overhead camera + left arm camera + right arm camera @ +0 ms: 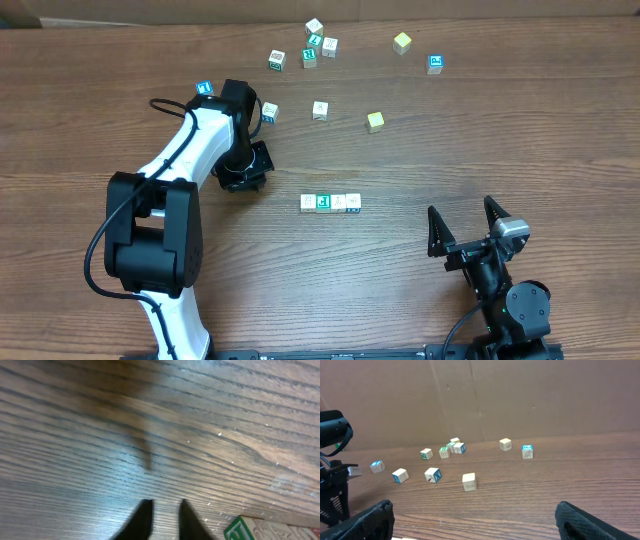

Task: Form a horizontal line
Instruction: 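Lift the left gripper up and away from the row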

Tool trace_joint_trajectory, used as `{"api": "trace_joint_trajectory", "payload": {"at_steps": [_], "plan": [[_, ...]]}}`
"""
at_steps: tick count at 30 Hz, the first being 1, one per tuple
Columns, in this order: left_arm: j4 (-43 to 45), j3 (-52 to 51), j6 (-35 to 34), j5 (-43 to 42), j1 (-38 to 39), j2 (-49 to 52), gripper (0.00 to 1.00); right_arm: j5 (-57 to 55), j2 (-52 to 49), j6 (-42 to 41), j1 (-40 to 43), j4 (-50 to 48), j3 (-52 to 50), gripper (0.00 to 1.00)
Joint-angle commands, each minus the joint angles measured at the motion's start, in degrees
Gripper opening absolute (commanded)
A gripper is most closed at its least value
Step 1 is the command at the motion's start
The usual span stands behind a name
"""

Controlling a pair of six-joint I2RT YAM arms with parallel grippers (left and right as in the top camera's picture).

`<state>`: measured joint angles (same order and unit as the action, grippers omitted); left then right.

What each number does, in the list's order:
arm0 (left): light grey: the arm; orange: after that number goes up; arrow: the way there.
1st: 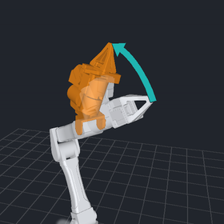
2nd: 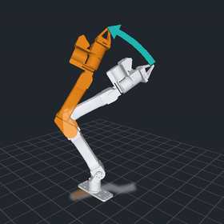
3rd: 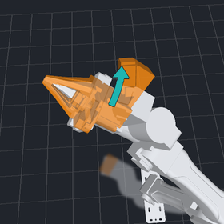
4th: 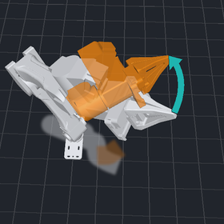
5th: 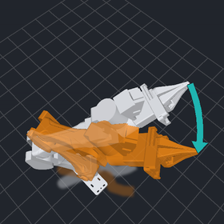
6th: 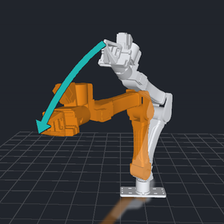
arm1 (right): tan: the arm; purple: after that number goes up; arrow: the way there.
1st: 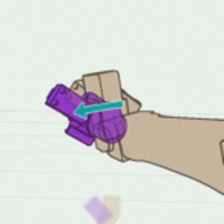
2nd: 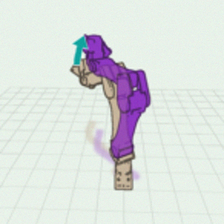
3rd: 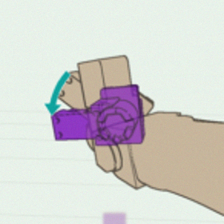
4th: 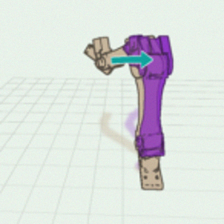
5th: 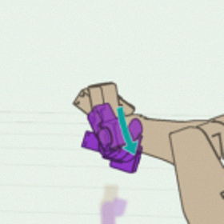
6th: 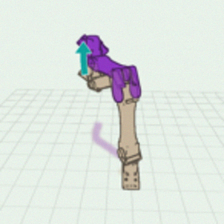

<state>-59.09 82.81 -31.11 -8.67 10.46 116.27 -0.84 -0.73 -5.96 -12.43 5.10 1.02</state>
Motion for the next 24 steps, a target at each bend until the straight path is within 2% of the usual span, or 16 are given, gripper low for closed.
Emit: {"api": "trace_joint_trajectory", "payload": {"at_steps": [1, 2, 5, 8, 9, 24], "plan": [[0.28, 0.55, 1.14, -0.83, -0.04, 0.5, 0.32, -0.11, 0.57, 0.24, -0.26, -0.37, -0.55, 1.0], [0.48, 0.55, 1.16, -0.79, -0.04, 0.5, 0.36, -0.11, 0.57, 0.24, -0.26, -0.37, -0.55, 1.0], [0.85, 0.55, 1.14, -0.81, -0.02, 0.5, 0.67, -0.11, 0.57, 0.24, -0.26, -0.37, -0.55, 1.0], [0.83, 0.55, 1.14, -0.83, -0.02, 0.5, 0.88, -0.11, 0.57, 0.24, -0.26, -0.37, -0.55, 1.0], [0.83, 0.55, 1.14, -0.83, -0.02, 0.5, 1.0, -0.11, 0.57, 0.24, -0.26, -0.37, -0.55, 1.0], [0.9, 0.55, 1.14, -0.81, -0.02, 0.5, 1.0, -0.11, 0.57, 0.24, -0.26, -0.37, -0.55, 1.0]]}}
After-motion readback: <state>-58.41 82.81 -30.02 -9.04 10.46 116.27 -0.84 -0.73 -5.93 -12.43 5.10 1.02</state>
